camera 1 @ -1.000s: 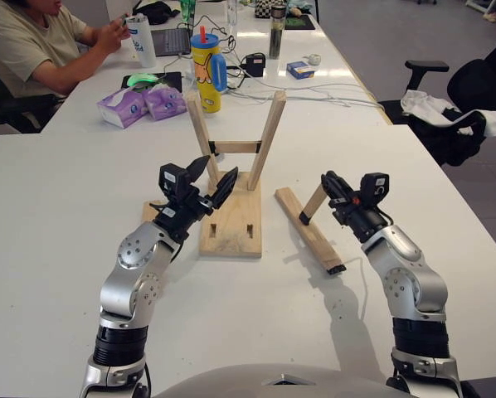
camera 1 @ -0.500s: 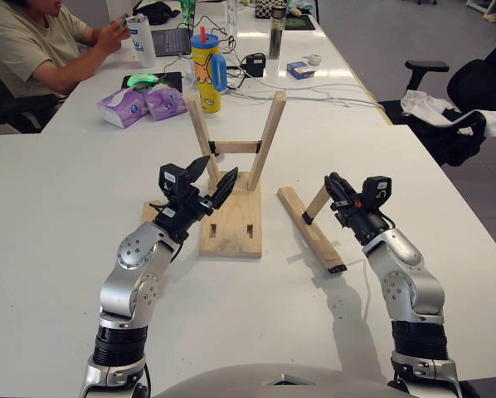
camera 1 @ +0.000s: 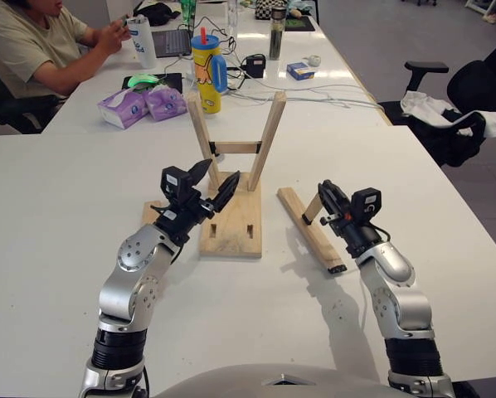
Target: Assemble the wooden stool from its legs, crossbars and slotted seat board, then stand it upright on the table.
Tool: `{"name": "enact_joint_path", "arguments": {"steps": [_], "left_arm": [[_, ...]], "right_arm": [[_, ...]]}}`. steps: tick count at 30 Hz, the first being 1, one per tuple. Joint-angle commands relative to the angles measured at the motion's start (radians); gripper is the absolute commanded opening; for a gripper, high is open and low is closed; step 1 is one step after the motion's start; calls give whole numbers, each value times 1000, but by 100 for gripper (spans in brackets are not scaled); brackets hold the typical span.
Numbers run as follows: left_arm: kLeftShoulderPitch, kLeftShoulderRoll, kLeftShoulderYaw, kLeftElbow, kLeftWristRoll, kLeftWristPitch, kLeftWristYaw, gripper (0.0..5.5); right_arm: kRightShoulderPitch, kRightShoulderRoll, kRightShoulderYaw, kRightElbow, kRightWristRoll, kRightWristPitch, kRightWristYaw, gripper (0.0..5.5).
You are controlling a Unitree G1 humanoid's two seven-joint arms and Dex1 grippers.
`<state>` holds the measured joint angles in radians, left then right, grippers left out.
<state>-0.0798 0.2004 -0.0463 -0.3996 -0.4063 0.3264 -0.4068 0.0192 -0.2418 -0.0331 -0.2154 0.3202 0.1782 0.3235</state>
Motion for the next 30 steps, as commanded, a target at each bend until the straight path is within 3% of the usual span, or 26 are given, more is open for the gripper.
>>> {"name": "enact_joint_path", "arguments": {"steps": [1,8,9,16,23,30], "left_arm": [[-11,8,-12,12,-5,13,-18,354],[-59,3,-10,58,6,-5,-28,354],[-59,3,-7,60,8,-9,-27,354],[-43,4,7,66,9,-25,-24,354],[-45,-22,-2,84,27,-59,-4,354],[-39,-39,9,97,35,-81,12,354]], "right_arm": [[24,-7,4,9,-24,75,-23,43],[-44,-14,-24,31,3,82,-14,43],[-57,-16,-29,28,10,92,-12,79],[-157,-22,-62,-73,83,186,-15,177],[-403,-49,-121,-39,137,295,-45,177],[-540,-38,-92,59,107,279,-37,177]]}}
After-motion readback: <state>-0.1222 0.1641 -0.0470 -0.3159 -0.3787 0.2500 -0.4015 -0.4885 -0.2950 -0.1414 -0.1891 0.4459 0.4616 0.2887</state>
